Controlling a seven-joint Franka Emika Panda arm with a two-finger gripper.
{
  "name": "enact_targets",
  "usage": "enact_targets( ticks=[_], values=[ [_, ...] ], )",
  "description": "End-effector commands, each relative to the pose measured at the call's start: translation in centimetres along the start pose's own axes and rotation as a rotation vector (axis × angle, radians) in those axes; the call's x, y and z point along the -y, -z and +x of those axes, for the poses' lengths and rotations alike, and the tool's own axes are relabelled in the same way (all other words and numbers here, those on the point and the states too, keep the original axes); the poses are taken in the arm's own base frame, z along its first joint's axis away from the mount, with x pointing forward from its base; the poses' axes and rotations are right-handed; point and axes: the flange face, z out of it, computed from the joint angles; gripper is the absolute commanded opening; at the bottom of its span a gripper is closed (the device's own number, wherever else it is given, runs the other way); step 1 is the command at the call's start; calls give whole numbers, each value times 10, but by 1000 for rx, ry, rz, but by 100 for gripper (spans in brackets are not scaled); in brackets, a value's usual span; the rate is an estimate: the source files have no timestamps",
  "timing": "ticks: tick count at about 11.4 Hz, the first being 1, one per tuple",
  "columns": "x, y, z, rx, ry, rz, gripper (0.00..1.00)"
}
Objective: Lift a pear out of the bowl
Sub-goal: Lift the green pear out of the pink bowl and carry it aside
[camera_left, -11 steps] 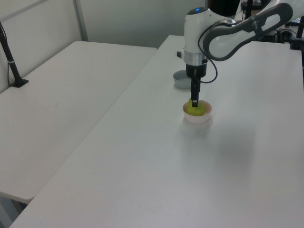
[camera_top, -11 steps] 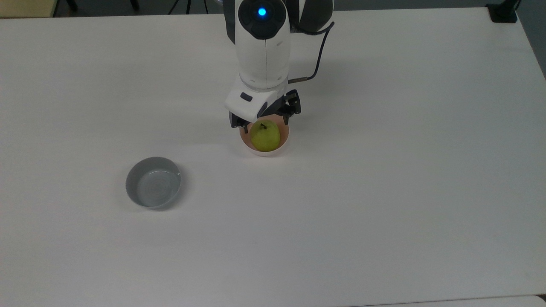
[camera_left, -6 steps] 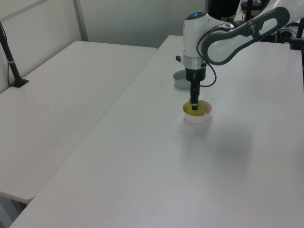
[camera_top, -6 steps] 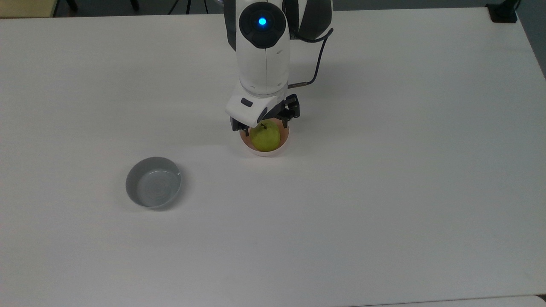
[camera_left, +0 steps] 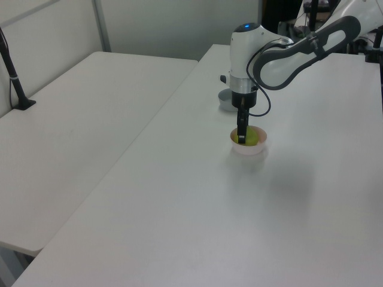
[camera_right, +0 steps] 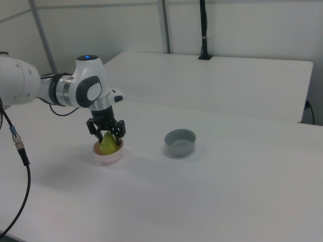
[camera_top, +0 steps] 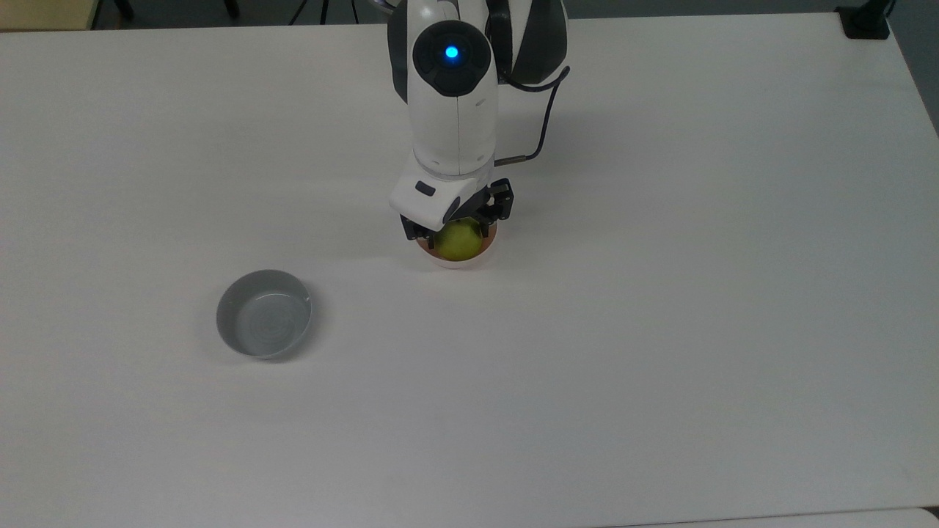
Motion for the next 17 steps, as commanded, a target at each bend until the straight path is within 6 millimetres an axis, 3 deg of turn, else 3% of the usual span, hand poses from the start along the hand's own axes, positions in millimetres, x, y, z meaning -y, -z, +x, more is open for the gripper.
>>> enact_targets(
  ticks=[1,2,4,7,12,15,17],
  values=[
    [1,4,-3,-9,8,-10,34],
    [1,4,-3,-9,8,-10,19],
    [0,7,-4,-12,4,-11,9],
    [-2,22,-7,0,-1,-9,9],
    [-16,95,-25,-26,-24,-14,9],
    [-55,140,-44,-12,-51,-14,7],
    [-102,154,-69,17,-35,-3,6]
  ],
)
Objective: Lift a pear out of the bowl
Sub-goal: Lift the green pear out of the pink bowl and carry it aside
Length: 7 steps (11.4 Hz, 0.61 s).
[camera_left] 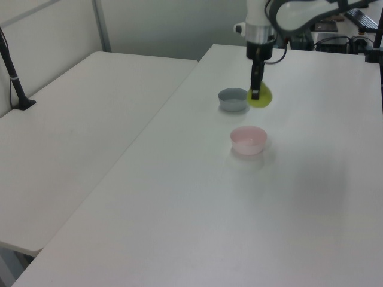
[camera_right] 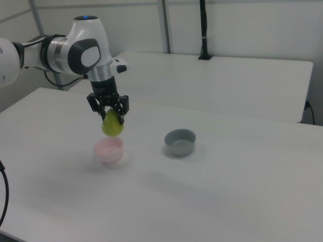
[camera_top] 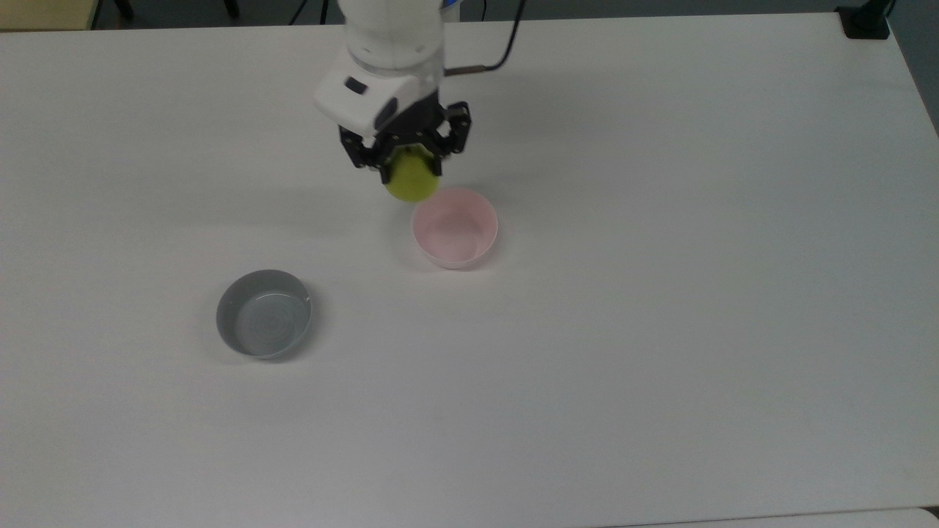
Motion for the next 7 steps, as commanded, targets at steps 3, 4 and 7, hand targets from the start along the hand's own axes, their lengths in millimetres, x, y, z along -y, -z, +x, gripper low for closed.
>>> enact_targets(
  ticks=[3,4,7],
  values=[
    [-125,28,-53,18,35,0,5],
    [-149,25,-62,16,49,-2,5],
    [-192,6,-73,7,43,-9,2]
  ],
)
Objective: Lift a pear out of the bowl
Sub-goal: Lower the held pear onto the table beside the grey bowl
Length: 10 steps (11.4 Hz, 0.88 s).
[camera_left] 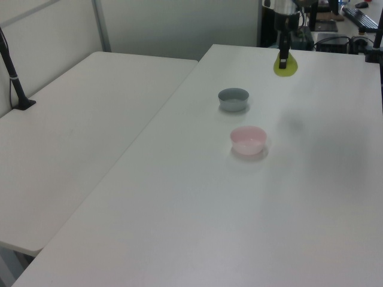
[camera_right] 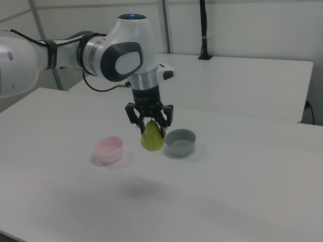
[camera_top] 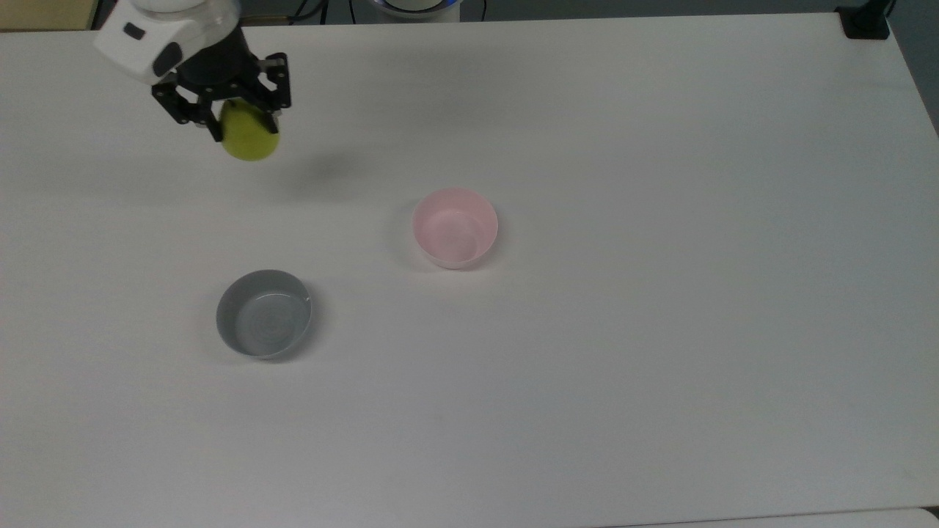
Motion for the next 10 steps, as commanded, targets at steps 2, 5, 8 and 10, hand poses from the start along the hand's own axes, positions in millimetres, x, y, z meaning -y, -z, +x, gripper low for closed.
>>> enact_targets(
  ticks=[2,5,8,10],
  values=[
    [-37,-37,-10,-26,2,-23,2],
    [-55,-92,-3,-21,-11,-24,2],
    [-67,-125,3,-42,-28,-40,2],
    [-70,-146,4,-26,-29,-33,2]
  ],
)
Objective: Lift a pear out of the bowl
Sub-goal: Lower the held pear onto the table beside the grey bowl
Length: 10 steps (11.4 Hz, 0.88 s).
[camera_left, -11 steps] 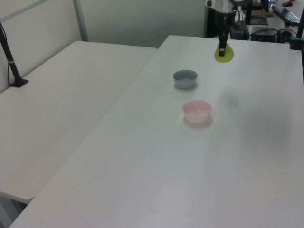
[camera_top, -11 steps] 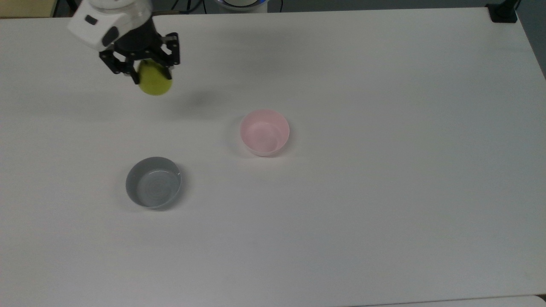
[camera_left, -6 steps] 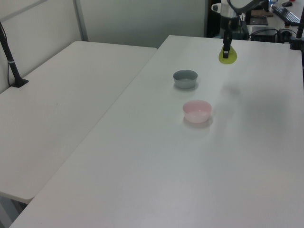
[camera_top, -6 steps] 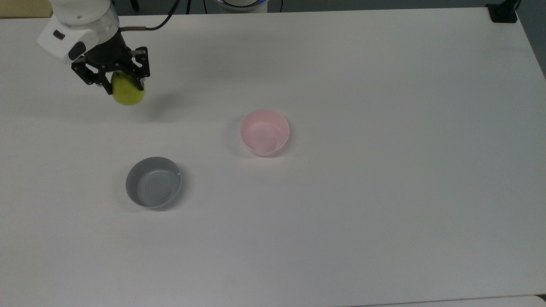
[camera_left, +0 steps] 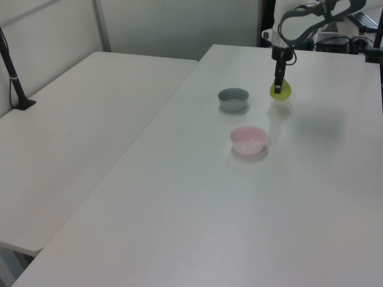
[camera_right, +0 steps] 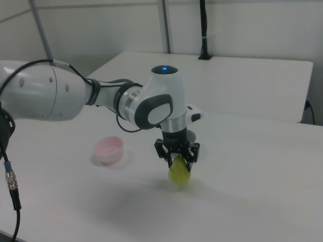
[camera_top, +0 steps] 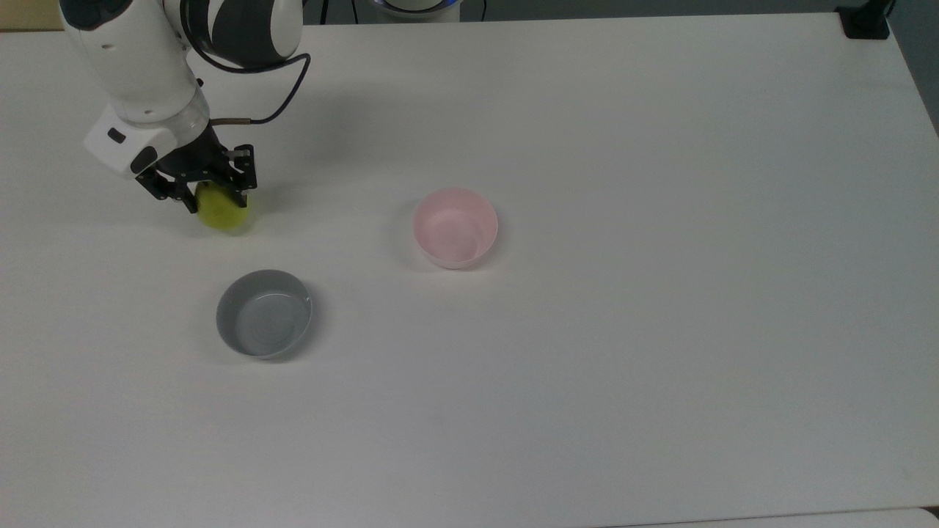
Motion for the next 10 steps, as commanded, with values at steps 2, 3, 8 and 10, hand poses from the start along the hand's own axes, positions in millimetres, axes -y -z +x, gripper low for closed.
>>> enact_targets(
  ticks=[2,3,8,10],
  values=[
    [-3,-23,4,-14,9,-19,3],
    [-4,-24,4,-17,7,-19,10],
    [-5,-2,3,-34,-66,-24,100],
    [0,27,-3,-4,-91,-12,100]
  ],
)
